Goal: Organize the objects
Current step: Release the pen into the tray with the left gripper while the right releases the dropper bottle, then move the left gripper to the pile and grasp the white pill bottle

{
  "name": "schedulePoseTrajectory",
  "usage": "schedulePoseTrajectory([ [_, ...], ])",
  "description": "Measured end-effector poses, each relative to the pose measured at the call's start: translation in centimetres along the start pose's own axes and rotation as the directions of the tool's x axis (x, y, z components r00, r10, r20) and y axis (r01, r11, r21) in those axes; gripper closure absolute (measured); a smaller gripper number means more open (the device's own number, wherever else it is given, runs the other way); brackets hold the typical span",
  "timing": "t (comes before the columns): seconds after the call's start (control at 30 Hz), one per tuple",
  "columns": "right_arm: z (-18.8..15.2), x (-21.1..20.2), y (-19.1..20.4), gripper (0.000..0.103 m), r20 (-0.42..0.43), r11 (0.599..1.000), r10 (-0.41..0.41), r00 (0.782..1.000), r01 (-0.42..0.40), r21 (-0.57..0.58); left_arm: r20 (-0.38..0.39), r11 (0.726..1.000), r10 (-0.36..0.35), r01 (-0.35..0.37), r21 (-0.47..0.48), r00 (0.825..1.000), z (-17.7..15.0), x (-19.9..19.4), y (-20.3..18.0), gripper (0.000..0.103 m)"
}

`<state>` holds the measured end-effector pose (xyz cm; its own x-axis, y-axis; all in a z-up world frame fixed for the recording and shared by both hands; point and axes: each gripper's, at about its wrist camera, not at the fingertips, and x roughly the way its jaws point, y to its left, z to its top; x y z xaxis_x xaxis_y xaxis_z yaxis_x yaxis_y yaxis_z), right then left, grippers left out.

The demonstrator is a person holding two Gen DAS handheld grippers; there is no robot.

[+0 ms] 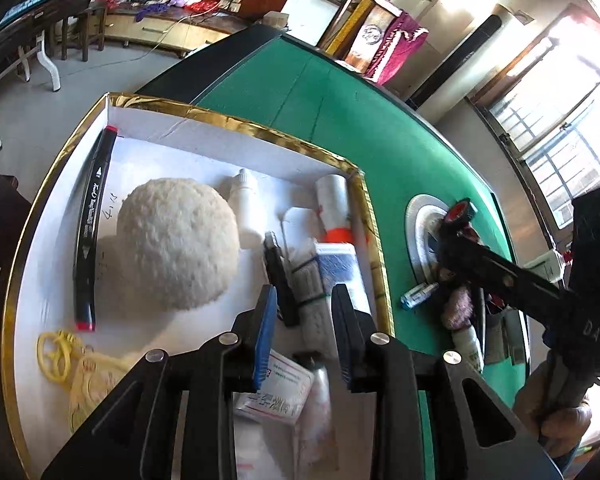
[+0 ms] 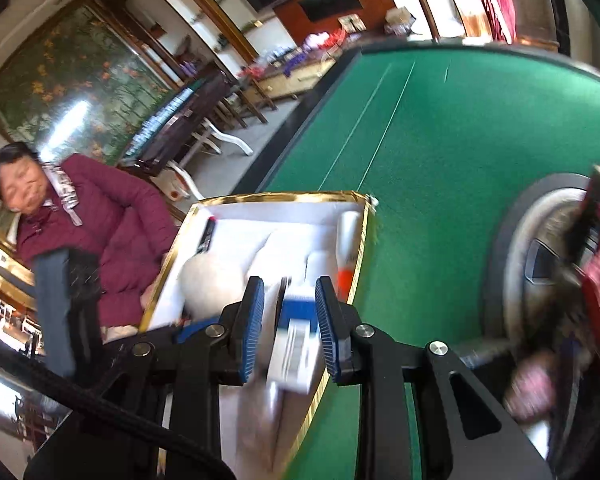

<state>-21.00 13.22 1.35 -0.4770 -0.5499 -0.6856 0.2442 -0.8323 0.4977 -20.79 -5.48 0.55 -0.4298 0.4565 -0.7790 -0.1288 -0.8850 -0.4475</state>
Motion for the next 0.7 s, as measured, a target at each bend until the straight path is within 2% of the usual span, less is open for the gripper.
schedulePoseTrajectory([
  [0.2,-5.7,-6.9,-1.5,0.076,0.077,0.999,0.030,0.997,-0.027,-0.033,0.040,0.997,-0.053,0.051,0.049,0.998,-2.7,-2.6,-3.6,0.078],
  [0.37,-9.2,-12.2,-5.1,0.074,0.160,0.998,-0.037,0.986,0.043,-0.036,0.032,0.988,-0.100,0.096,0.118,0.994,-5.4,-2.8,-8.9,0.072],
  [0.47,-9.8,-15.5,-7.7,0.073,0.235,0.993,-0.110,0.966,0.115,-0.010,0.000,0.980,-0.103,0.101,0.173,0.995,-7.2,-1.7,-12.7,0.069],
  [0.53,-9.9,-17.8,-10.0,0.070,0.299,0.986,-0.163,0.940,0.161,0.034,-0.038,0.972,-0.101,0.107,0.208,0.994,-8.4,-0.4,-15.4,0.069],
  [0.57,-10.1,-18.9,-10.9,0.066,0.321,0.987,-0.161,0.933,0.147,0.067,-0.055,0.969,-0.102,0.111,0.219,0.993,-8.8,0.2,-16.4,0.069],
  [0.6,-10.2,-19.7,-12.2,0.058,0.337,0.988,-0.139,0.931,0.106,0.114,-0.070,0.967,-0.099,0.113,0.228,0.993,-9.2,0.9,-17.4,0.069],
  [0.7,-10.2,-20.7,-14.2,0.057,0.360,0.978,-0.117,0.926,0.044,0.205,-0.123,0.968,-0.085,0.111,0.223,0.989,-10.2,3.8,-19.7,0.069],
])
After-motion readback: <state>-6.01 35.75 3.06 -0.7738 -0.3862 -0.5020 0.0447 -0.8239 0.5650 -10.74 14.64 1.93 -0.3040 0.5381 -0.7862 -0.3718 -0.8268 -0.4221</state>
